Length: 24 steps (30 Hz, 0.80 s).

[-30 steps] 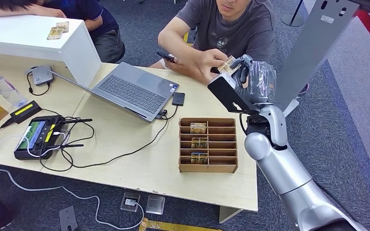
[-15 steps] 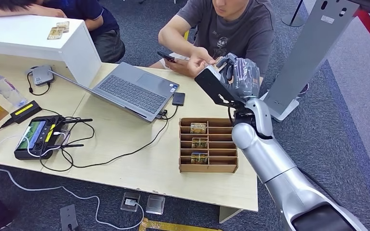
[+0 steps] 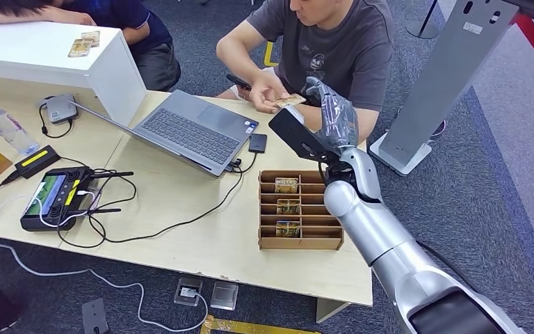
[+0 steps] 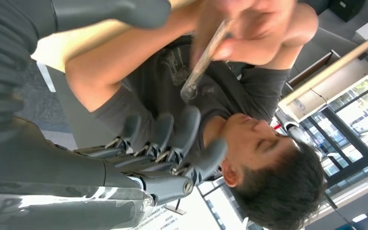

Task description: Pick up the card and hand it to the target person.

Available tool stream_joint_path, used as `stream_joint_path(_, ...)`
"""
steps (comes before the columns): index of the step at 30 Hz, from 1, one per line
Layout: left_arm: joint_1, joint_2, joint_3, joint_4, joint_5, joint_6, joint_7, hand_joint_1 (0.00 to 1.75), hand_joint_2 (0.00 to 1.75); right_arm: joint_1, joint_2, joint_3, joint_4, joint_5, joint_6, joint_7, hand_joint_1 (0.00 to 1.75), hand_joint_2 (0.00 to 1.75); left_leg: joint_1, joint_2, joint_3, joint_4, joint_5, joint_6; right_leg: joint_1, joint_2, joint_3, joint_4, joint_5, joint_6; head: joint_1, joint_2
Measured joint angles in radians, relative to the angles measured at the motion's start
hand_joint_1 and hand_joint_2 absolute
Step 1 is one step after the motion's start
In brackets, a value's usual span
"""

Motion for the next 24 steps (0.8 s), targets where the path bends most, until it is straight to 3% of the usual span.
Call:
stream_joint_path(12, -0.004, 0.000, 0.082, 0.027, -0.044, 0.000, -0.016, 0.00, 0.00, 0.037, 0.011, 0.007, 0.003, -0.067, -0.102, -0.060, 0.00, 1.75, 0.000, 0.000, 0.000, 0.000, 0.000, 0.000, 0.000, 0.000, 0.000, 0.000, 0.000, 0.000, 0.000, 0.000)
stream_joint_path(24, -0.004, -0.002, 0.194, 0.040, -0.173, 0.000, -0.005, 0.00, 0.00, 0.234, -0.029, -0.006, -0.232, -0.286, -0.238, -0.111, 0.00, 1.75, 0.000, 0.001, 0.001, 0.000, 0.000, 0.000, 0.000, 0.001, -0.001, 0.000, 0.000, 0.000, 0.001, 0.000)
